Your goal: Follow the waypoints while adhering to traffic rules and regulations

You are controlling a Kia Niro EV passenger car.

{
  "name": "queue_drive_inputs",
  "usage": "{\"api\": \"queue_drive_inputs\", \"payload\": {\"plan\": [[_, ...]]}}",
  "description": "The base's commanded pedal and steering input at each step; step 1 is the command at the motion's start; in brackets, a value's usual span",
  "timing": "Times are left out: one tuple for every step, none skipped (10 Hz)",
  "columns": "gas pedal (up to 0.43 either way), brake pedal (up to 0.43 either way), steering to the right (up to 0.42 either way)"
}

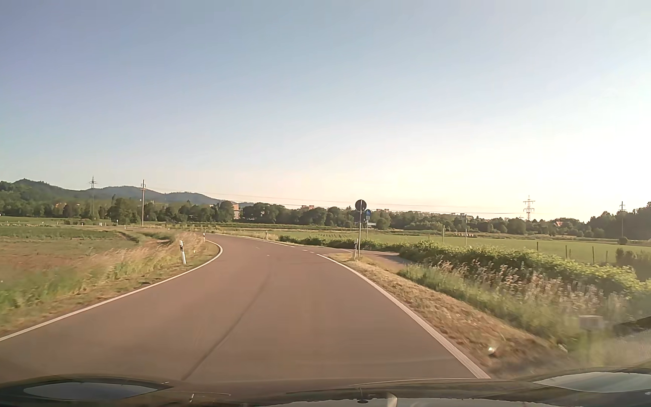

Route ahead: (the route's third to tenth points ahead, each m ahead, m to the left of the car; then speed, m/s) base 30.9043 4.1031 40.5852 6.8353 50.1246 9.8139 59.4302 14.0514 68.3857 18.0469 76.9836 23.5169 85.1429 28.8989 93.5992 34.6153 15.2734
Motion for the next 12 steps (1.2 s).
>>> {"api": "queue_drive_inputs", "payload": {"plan": [[0.130, 0.000, -0.034], [0.130, 0.000, -0.035], [0.130, 0.000, -0.036], [0.130, 0.000, -0.038], [0.130, 0.000, -0.039], [0.130, 0.000, -0.039], [0.130, 0.000, -0.039], [0.130, 0.000, -0.039], [0.130, 0.000, -0.039], [0.130, 0.000, -0.039], [0.130, 0.000, -0.039], [0.130, 0.000, -0.039]]}}
